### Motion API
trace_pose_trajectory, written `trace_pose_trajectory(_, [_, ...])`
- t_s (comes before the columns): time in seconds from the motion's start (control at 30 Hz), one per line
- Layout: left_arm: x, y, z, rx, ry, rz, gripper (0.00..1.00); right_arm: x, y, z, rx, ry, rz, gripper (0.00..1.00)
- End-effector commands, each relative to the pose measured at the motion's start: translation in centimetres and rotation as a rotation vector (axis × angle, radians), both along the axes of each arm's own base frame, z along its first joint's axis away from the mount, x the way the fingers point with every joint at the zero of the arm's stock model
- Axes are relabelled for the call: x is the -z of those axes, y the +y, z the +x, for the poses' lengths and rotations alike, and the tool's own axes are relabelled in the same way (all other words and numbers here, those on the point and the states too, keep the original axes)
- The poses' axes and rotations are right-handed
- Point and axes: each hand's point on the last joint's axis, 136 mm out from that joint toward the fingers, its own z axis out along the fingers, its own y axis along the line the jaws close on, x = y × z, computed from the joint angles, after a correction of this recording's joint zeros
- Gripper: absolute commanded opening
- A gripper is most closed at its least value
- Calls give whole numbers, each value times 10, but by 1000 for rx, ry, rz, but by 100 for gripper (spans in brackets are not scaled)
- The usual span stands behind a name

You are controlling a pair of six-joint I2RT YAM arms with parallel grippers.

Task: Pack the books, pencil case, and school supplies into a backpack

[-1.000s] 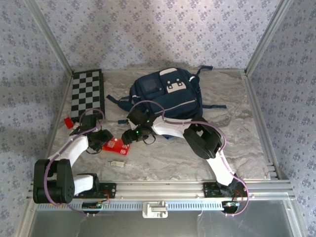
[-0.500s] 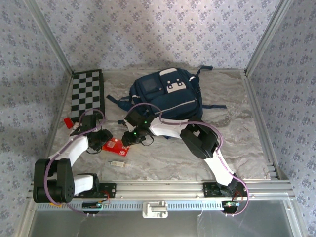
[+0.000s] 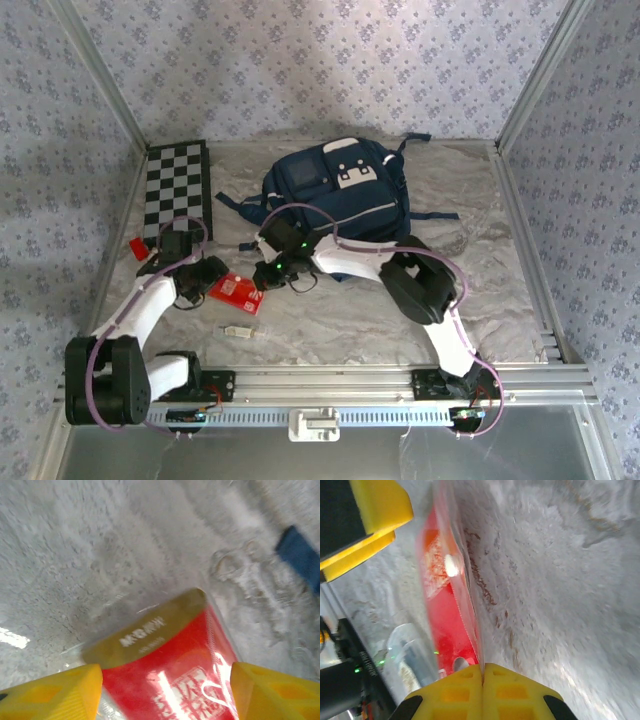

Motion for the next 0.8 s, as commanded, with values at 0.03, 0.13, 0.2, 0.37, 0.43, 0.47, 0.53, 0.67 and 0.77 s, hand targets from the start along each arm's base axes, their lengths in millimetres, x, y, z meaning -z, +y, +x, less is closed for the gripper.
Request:
trace_pose_trajectory(0.03, [-59,5,17,44,-131,70,69,-75,-28,17,66,-127,99,0])
trace_pose_trajectory(0.13, [-89,-8,28,134,-207,123,72,-98,-65,20,142,-160,106,0])
trace_pose_trajectory(0.2, [-103,-26,34,229,-249,167,73,-111,-96,22,205,-173,105,0])
trace_pose_trajectory(0.37, [-125,-92,50,519,-377,258,75,-127,-177,16,366,-191,66,0])
trace_pose_trajectory(0.43, [-128,-120,54,632,-429,295,75,-133,-205,10,424,-180,66,0])
trace_pose_trajectory(0.47, [-131,-136,56,697,-462,309,76,-134,-220,7,454,-170,59,0])
trace_pose_trajectory(0.53, [-130,-161,59,807,-510,352,76,-135,-244,0,501,-172,41,0])
trace_pose_trajectory(0.67, [-124,-214,60,1030,-579,444,78,-129,-283,-20,609,-123,20,0])
trace_pose_trajectory(0.77, [-115,-254,56,1191,-625,503,80,-124,-305,-29,664,-103,6,0])
